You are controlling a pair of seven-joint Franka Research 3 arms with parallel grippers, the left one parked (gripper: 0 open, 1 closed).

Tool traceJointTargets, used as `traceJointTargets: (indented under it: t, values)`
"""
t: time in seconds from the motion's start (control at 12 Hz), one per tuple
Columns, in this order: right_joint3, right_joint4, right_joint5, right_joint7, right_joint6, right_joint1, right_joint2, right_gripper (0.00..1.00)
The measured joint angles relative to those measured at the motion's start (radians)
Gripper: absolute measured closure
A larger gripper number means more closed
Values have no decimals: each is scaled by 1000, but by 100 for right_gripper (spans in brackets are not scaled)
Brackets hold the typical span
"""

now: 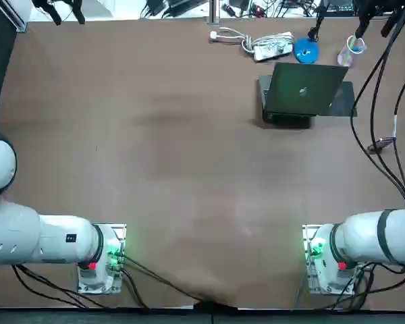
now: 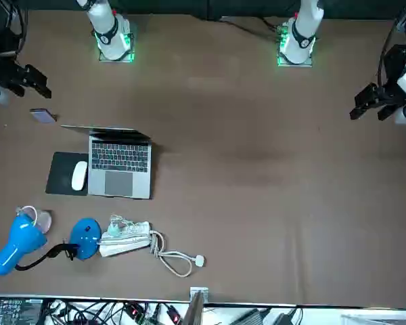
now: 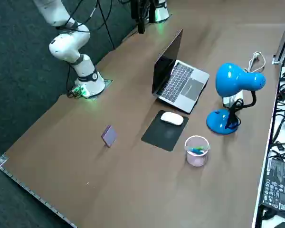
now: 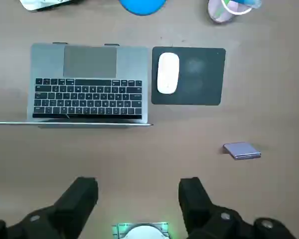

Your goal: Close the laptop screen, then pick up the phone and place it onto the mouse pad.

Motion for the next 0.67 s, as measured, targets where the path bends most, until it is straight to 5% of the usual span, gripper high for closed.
traceJointTargets:
  t: [0.67]
  values:
    - [9,8,7,0,0,9,7,0]
